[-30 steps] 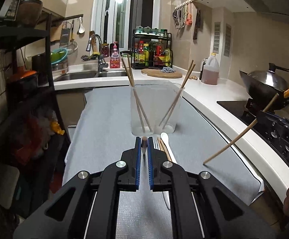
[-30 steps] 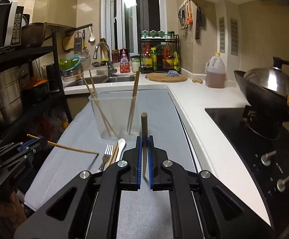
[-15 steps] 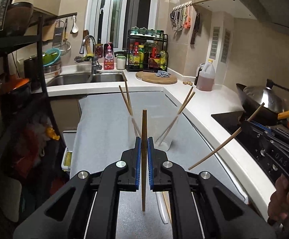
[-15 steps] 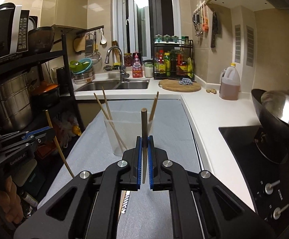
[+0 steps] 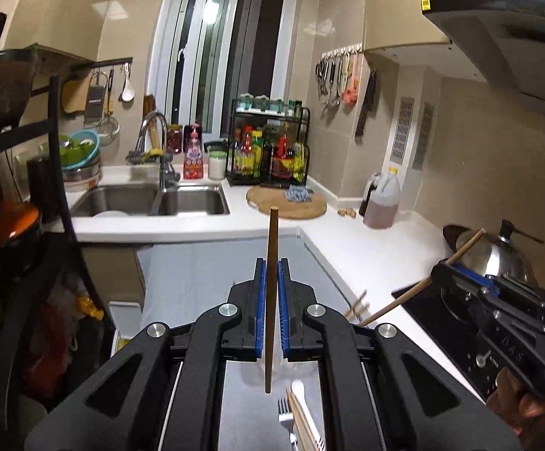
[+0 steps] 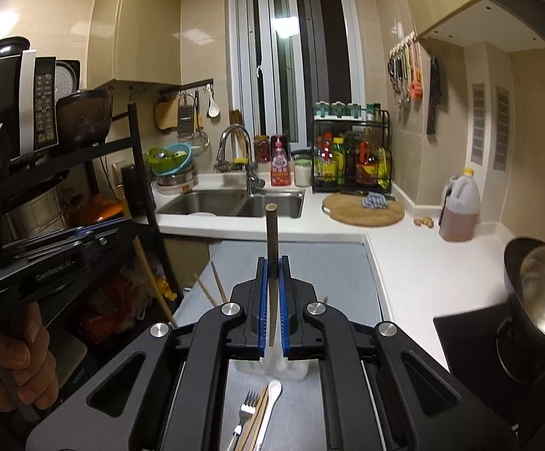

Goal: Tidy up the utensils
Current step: 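Lift the left tool's chopstick over the container while the right tool carries its own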

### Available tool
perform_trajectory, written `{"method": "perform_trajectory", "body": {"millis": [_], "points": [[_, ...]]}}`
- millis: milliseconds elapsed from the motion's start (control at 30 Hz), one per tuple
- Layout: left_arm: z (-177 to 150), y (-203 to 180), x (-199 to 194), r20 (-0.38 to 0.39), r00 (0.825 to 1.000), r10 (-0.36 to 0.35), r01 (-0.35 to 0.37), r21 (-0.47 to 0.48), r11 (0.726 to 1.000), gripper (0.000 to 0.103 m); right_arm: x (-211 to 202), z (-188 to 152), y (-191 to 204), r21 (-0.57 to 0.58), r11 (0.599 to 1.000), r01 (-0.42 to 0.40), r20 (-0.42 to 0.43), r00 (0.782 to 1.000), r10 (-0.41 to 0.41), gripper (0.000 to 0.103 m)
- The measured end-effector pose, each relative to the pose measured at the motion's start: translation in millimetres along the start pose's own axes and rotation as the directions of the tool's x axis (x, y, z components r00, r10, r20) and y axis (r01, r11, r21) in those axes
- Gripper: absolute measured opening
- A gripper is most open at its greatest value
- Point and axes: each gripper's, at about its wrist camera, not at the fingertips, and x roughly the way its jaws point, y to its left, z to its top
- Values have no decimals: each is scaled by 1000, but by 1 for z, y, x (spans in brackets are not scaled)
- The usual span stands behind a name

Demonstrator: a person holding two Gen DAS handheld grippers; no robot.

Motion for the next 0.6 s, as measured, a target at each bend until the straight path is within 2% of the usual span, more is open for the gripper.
{"method": "perform_trajectory", "body": {"millis": [133,267,433,600], "points": [[18,-2,29,29,1000,-3,3,-1,1000,6,27,13,-2,-8,1000,17,-9,1000,-17,6],[19,0,68,-1,1000,-8,8,-12,1000,6,66,6,-11,-8,999,38,-61,997,-38,6],[-14,-1,124,-104,994,16,-15,7,1000,6,109,-22,-22,1,999,44,-141,989,-43,6],[-43,4,151,-183,982,49,-48,12,999,6,131,-47,-21,-15,999,36,-199,979,-38,6]]}}
